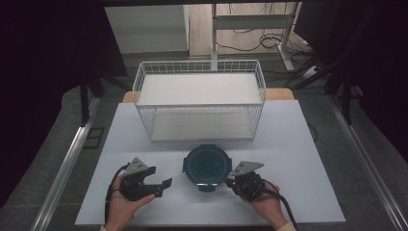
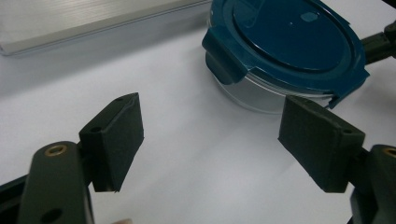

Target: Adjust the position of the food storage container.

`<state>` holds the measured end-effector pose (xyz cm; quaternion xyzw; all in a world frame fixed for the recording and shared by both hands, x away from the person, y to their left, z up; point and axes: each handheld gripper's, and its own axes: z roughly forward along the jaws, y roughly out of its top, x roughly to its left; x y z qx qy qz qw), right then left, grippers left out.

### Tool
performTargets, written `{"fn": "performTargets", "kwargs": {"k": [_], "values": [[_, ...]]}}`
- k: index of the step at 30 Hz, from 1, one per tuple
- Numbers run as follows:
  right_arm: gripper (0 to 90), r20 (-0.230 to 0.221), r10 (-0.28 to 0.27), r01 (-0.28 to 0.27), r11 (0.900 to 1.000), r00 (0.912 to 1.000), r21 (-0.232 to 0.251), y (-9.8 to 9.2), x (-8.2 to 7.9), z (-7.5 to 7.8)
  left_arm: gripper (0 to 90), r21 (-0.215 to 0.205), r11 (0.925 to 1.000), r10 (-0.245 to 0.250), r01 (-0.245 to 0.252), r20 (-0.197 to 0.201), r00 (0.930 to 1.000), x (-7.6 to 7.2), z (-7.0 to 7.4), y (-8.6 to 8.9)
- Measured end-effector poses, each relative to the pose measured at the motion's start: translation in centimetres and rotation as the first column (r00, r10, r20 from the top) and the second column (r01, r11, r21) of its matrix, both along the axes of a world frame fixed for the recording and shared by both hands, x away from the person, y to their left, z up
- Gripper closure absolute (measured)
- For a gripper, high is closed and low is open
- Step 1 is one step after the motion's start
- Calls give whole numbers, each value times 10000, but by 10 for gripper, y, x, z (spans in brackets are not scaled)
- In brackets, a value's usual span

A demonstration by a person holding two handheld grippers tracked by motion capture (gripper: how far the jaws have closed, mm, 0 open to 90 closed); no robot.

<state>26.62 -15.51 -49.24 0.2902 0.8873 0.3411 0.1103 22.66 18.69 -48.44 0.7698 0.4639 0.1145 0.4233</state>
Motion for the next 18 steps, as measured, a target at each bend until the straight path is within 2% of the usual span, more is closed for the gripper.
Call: {"fn": "performTargets", "kwargs": {"k": [4,7,11,12,14,16,17,18], "values": [[900,37,-86,87,9999,10000,-110,1,4,-2,218,-37,10000,-4,4,-2,10000,0,0,0],[900,104,46,-44,9998,9999,-195,2,4,-3,217,-133,9999,-20,20,-9,10000,0,1,2],[899,162,-8,4,9998,9999,218,-8,-3,7,217,-375,9993,-77,81,102,9999,6,4,5],[899,191,-197,189,9989,9996,430,-18,-4,13,217,-433,9991,-14,21,165,9999,9,6,7],[899,201,-277,267,9985,9994,475,-22,-4,15,218,-477,9989,34,-25,196,9998,9,6,8],[898,246,-535,520,9969,9983,592,-33,-2,17,219,-536,9985,91,-76,266,9996,9,6,10],[866,276,-748,725,9944,9968,775,-41,0,20,219,-561,9984,100,-83,291,9995,8,7,11],[866,276,-748,725,9944,9968,775,-41,0,20,219,-561,9984,100,-83,291,9995,8,7,11]]}}
